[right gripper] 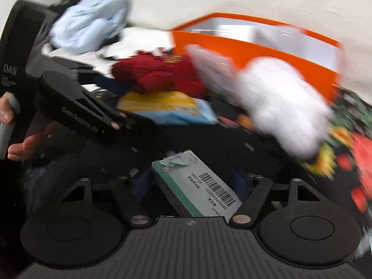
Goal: Organize objects
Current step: 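Grasp the green-white barcode box with the right tool while the left tool grasps the yellow snack packet, then lift the barcode box with the right tool while the left tool lifts the yellow packet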
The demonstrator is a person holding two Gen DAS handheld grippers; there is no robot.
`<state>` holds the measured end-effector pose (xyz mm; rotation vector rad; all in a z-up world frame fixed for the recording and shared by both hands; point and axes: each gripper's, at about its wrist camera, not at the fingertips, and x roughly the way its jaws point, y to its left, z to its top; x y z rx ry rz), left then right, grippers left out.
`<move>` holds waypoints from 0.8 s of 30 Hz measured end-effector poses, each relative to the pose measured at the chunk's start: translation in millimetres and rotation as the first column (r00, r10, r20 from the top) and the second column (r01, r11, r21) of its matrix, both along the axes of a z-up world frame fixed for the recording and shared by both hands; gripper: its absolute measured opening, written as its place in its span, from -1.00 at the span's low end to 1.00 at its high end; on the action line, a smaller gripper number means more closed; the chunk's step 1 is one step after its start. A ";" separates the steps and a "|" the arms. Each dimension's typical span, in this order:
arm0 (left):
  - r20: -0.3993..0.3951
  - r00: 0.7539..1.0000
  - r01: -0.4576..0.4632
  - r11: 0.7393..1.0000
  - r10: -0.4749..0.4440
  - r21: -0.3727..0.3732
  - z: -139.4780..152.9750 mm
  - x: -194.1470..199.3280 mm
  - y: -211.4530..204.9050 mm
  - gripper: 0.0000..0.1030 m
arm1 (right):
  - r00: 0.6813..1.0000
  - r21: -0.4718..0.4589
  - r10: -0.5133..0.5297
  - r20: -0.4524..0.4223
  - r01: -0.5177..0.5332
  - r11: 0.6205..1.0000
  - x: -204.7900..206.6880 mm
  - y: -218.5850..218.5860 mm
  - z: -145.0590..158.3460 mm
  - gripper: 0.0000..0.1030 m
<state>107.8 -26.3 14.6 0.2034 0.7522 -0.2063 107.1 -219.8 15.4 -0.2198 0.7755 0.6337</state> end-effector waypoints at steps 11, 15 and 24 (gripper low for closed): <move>0.018 0.996 0.092 0.996 -0.092 0.022 10.9 -81.3 -15.9 1.00 | 0.973 0.091 -0.226 0.055 0.221 0.971 -50.0 -39.6 -1.1 0.50; 0.025 0.989 0.147 0.988 -0.149 0.056 23.2 -93.0 -21.3 1.00 | 0.979 0.103 -0.200 0.047 0.195 0.975 -48.2 -38.6 -1.9 0.70; -0.035 0.975 0.219 0.974 -0.218 0.061 29.0 -47.5 -16.7 1.00 | 0.998 -0.004 -0.068 0.019 0.068 0.998 -42.7 -40.1 0.2 0.85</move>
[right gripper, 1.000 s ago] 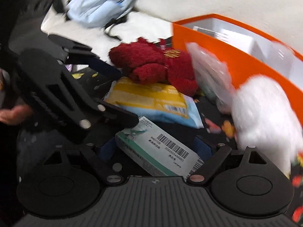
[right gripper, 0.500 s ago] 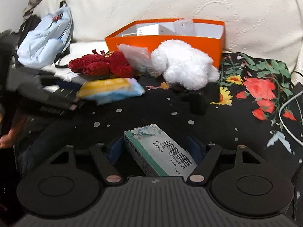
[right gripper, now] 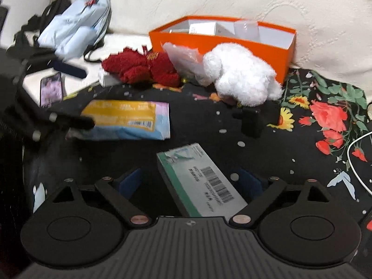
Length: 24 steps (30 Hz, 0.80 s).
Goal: Organize objects
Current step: 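Lift the barcode box with the right tool while the left tool lifts the yellow packet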
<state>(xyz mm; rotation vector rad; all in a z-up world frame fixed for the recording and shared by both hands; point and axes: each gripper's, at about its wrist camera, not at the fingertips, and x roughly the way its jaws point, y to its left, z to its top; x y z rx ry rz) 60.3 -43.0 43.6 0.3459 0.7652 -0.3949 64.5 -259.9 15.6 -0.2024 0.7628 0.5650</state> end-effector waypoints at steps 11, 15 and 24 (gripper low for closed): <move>-0.137 0.990 0.009 0.992 -0.027 -0.129 -25.3 0.3 -6.0 1.00 | 0.999 0.040 -0.017 -0.030 0.018 0.999 2.0 -14.1 -4.5 0.75; -0.150 0.989 -0.003 0.990 -0.018 -0.141 -28.1 1.3 -9.5 1.00 | 0.996 0.093 -0.084 -0.024 0.085 0.992 0.7 -16.0 -2.4 0.24; -0.183 0.983 -0.057 0.989 0.032 -0.133 -20.6 6.1 -14.3 1.00 | 0.991 0.101 -0.136 -0.002 0.135 0.986 -2.2 -10.5 -4.1 0.40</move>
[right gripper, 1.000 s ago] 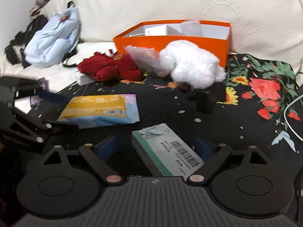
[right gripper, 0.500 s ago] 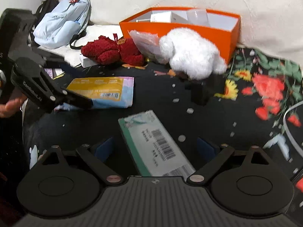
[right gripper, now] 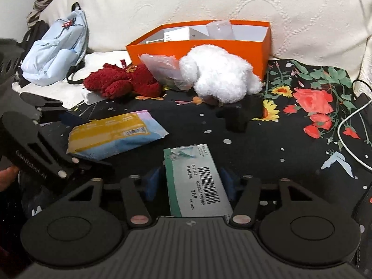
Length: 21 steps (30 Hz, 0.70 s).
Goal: Organize objects
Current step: 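Lift the barcode box with the right tool while the left tool lifts the yellow packet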
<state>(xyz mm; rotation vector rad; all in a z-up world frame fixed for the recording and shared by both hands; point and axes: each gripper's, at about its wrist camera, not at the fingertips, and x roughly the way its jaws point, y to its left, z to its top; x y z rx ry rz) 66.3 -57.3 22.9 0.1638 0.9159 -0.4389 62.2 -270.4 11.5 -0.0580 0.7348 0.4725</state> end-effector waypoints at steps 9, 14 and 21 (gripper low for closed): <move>0.043 0.999 -0.003 0.999 0.001 0.040 -2.9 5.4 -14.0 1.00 | 1.000 0.002 -0.008 0.013 0.008 1.000 -1.2 -2.2 -2.3 0.37; 0.080 0.996 -0.028 0.999 0.026 0.027 -0.5 2.9 -12.5 1.00 | 0.999 0.050 -0.046 0.013 0.045 0.998 0.6 -13.5 -1.6 0.01; 0.143 0.989 -0.050 0.997 0.041 0.060 3.1 -7.1 -16.1 1.00 | 0.997 0.071 -0.064 0.037 0.061 0.996 -0.5 -16.9 0.2 0.00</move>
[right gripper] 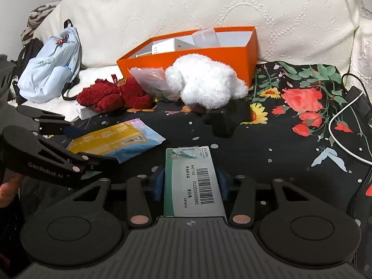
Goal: Organize objects
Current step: 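Lift the barcode box with the right tool while the left tool lifts the yellow packet, then carry the barcode box with the right tool while the left tool carries the yellow packet to the box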
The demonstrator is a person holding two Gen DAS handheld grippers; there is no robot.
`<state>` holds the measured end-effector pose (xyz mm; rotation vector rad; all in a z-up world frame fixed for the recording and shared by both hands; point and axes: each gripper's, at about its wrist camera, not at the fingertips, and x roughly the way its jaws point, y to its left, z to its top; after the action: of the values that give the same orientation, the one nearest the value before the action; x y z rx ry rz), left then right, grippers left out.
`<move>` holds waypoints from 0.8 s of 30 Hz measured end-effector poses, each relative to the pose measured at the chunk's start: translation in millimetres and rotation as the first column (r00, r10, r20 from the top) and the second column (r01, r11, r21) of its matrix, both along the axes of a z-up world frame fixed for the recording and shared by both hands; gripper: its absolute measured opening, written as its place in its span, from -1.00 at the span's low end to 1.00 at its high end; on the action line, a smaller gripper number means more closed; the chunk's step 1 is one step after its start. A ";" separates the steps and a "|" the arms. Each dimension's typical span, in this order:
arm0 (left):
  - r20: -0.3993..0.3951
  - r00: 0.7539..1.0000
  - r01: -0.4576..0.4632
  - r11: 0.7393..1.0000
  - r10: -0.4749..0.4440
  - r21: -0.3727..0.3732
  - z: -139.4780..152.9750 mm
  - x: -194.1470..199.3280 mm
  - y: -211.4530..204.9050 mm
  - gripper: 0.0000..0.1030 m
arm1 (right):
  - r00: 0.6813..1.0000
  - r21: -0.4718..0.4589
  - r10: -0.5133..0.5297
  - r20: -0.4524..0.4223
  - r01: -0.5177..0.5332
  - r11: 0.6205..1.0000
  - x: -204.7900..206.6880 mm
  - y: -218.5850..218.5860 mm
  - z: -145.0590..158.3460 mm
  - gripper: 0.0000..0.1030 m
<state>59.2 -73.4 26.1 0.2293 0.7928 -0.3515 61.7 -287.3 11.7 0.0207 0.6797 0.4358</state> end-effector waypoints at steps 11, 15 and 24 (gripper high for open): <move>0.069 0.996 -0.057 0.997 0.060 -0.048 16.9 -4.8 14.7 1.00 | 0.998 0.073 -0.053 0.042 0.050 0.996 -1.6 -10.2 6.0 0.00; 0.085 0.993 -0.075 0.996 0.080 -0.054 22.1 -5.1 17.6 1.00 | 0.997 0.084 -0.066 0.043 0.062 0.995 -0.8 -12.1 5.9 0.00; 0.130 0.987 -0.091 0.994 0.098 -0.063 35.7 -4.4 21.4 1.00 | 0.996 0.091 -0.072 0.056 0.067 0.994 -2.1 -11.8 5.8 0.00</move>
<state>54.8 -52.0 61.8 0.1591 0.6583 -0.2661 59.6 -299.0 17.5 0.1151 0.5989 0.3981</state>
